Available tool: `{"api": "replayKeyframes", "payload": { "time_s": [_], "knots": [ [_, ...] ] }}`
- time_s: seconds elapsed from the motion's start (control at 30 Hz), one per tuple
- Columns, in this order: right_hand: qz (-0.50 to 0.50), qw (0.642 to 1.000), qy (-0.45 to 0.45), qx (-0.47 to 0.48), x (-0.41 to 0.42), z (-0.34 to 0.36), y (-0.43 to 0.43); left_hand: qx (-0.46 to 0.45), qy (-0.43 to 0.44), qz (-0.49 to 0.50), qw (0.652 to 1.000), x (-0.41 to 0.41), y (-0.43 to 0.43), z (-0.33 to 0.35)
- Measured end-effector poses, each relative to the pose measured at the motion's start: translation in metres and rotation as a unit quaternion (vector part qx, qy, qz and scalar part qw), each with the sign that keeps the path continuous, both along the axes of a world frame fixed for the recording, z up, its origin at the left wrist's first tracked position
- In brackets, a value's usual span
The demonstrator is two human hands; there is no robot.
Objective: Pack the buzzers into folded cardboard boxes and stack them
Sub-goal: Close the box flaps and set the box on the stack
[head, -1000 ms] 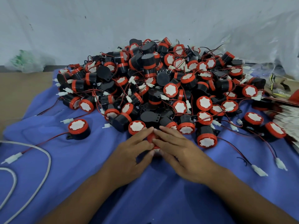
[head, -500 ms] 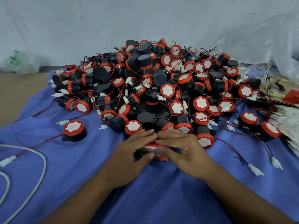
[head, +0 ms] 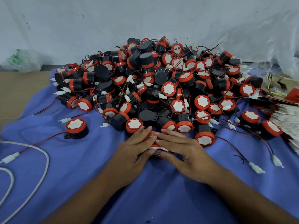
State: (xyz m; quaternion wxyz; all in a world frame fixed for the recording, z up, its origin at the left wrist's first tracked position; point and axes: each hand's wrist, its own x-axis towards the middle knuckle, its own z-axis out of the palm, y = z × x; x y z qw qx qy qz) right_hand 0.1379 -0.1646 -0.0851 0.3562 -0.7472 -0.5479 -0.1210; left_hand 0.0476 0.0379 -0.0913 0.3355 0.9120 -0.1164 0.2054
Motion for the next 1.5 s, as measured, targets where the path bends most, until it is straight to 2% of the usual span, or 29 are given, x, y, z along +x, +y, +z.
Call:
{"api": "replayKeyframes", "payload": {
  "time_s": [0.1,0.33,0.53,0.7,0.77,0.83,1.0,1.33,1.5],
  "knots": [
    [0.003,0.994,0.101,0.046,-0.002,-0.001,0.002,0.022,-0.036,-0.001,0.999,0.0,0.001,0.0],
    [0.002,0.97,0.234,0.069,-0.001,-0.001,0.0,-0.067,-0.021,-0.007,0.998,0.003,0.007,0.001],
    [0.017,0.962,0.255,0.092,0.001,-0.001,0.0,-0.096,-0.035,-0.026,0.994,0.006,0.006,0.001],
    [0.017,0.949,0.297,0.1,-0.001,0.002,-0.001,-0.111,-0.007,-0.029,0.993,0.006,0.005,0.0],
    [-0.011,0.942,0.315,0.113,-0.006,0.0,-0.001,-0.118,-0.003,-0.026,0.993,0.006,0.005,0.001],
    [-0.058,0.946,0.292,0.132,-0.012,-0.002,0.001,-0.115,0.0,-0.02,0.993,0.005,0.005,0.002],
    [-0.14,0.936,0.289,0.144,-0.017,-0.004,0.006,-0.069,-0.018,0.018,0.997,0.005,0.005,0.003],
    [-0.152,0.913,0.345,0.158,-0.02,0.0,0.009,-0.06,-0.013,0.023,0.998,0.004,0.005,0.004],
    [-0.106,0.881,0.422,0.184,-0.016,0.001,0.007,-0.047,-0.001,0.021,0.999,0.003,0.005,0.004]
  ]
}}
